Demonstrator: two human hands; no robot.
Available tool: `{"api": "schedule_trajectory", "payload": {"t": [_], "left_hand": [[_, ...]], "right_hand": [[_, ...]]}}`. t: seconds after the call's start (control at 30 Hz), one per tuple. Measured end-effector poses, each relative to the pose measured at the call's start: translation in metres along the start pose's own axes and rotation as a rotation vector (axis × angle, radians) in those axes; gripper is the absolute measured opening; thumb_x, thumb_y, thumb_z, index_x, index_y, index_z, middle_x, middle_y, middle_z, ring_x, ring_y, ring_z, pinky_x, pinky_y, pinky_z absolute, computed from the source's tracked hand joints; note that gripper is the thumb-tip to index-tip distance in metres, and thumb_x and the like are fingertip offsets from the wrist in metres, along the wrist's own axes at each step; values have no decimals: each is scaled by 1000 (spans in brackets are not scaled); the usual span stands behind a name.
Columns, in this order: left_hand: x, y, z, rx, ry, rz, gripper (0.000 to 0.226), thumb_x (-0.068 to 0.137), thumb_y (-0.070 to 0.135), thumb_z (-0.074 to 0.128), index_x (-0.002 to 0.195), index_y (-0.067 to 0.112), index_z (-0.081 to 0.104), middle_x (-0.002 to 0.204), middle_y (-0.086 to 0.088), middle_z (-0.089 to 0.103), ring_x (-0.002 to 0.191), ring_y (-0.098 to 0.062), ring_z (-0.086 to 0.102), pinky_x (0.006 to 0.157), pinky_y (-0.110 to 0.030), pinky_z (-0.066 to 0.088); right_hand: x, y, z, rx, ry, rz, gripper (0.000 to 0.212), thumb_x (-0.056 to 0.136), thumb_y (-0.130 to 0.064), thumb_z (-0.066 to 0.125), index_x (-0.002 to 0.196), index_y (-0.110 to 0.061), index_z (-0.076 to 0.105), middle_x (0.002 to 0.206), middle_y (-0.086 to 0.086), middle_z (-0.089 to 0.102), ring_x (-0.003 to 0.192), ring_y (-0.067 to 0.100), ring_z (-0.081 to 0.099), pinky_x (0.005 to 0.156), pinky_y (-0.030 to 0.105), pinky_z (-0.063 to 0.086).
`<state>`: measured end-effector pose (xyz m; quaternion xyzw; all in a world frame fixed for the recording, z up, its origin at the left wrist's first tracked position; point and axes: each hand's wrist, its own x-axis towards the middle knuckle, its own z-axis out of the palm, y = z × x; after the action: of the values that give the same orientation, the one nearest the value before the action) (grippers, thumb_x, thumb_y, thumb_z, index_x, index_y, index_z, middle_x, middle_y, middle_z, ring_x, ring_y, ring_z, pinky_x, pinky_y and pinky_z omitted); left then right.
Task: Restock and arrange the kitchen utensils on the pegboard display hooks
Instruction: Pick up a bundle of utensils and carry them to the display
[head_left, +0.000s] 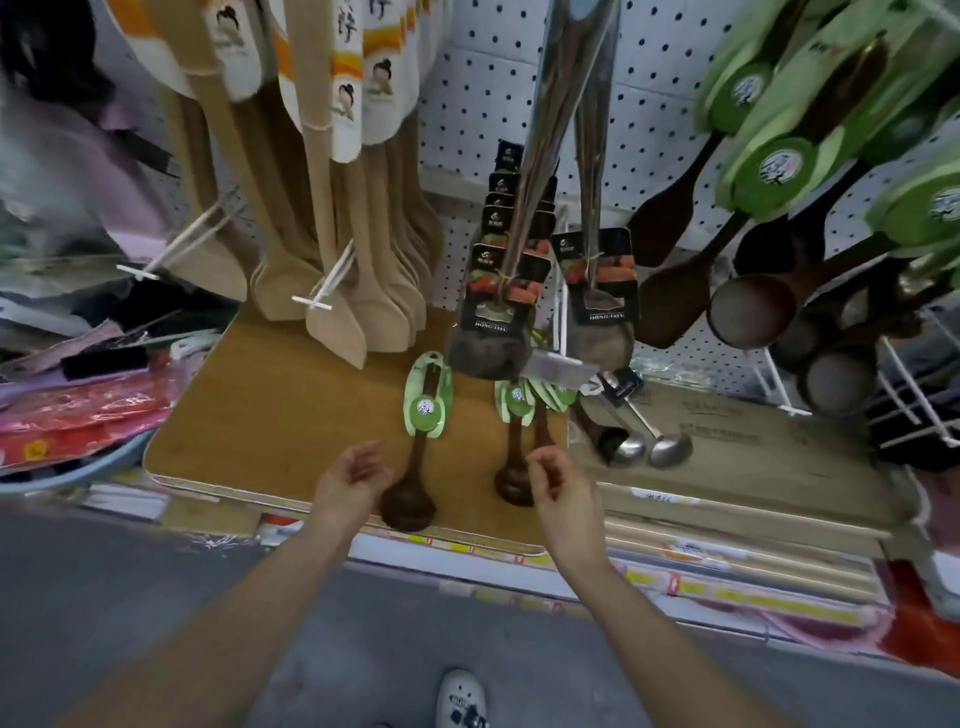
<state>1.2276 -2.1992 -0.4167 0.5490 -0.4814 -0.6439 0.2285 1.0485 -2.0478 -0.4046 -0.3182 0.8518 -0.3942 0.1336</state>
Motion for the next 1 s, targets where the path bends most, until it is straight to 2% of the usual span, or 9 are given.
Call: {"api": "schedule_trajectory", "payload": {"t": [0.1,0.2,0.3,0.37,0.47,0.57,0.67,0.9,1.0], "left_hand": [[21,-14,5,115,-4,26,42,84,-1,68,124,9,56,110,-6,59,101,-17,54,93,-28,42],[40,-28,8,213,-14,27,45,84,1,70,126,5,55,102,-5,61,99,-19,55,92,-27,41],[57,-44,9,372,-39,31,47,83,7,72,127,7,55,106,-8,63,107,-26,60,101,-37,44],[63,-50,11,486,-46,61,46,84,13,73,126,10,56,107,-7,64,109,-28,60,102,-41,44],[70,-52,19,618,-56,121,45,85,19,71,127,16,56,113,-6,66,109,-26,61,97,-37,45],[75,-49,31,703,-59,157,44,85,19,71,126,19,58,113,-1,67,108,-23,62,94,-33,46],[78,-46,48,794,-55,194,46,80,15,75,123,21,60,110,1,67,104,-23,63,90,-33,47],[84,-41,89,856,-102,278,50,79,15,76,125,21,58,114,3,65,104,-22,63,90,-35,49],[90,-42,100,853,-101,297,50,79,16,76,126,21,59,114,2,65,103,-23,64,91,-37,49]], "right_hand": [[23,18,3,-43,-12,-17,10,92,-10,60,99,-16,65,90,-4,67,84,15,62,77,29,49],[44,32,3,-132,-27,-15,18,90,-8,64,107,-11,66,91,-6,60,86,15,60,81,29,49],[72,54,10,-265,-31,11,30,89,-12,65,119,-11,61,110,6,63,106,25,60,92,39,49],[90,64,15,-303,-39,81,36,91,-15,62,126,-13,56,121,11,62,113,28,59,95,39,48],[109,78,18,-317,-47,197,39,94,-13,55,133,-13,52,125,14,63,115,33,59,91,37,47],[122,88,21,-349,-114,322,31,98,-23,51,126,-10,55,116,18,67,108,37,62,84,37,47],[125,94,28,-347,-211,361,30,97,-34,53,118,-14,59,116,15,67,111,36,60,89,37,45],[144,112,24,-300,-89,334,30,94,-12,50,123,-8,57,116,17,66,111,36,60,87,35,45],[156,119,25,-327,-129,322,30,93,-8,51,123,-7,54,111,19,67,108,39,60,86,37,46]]}}
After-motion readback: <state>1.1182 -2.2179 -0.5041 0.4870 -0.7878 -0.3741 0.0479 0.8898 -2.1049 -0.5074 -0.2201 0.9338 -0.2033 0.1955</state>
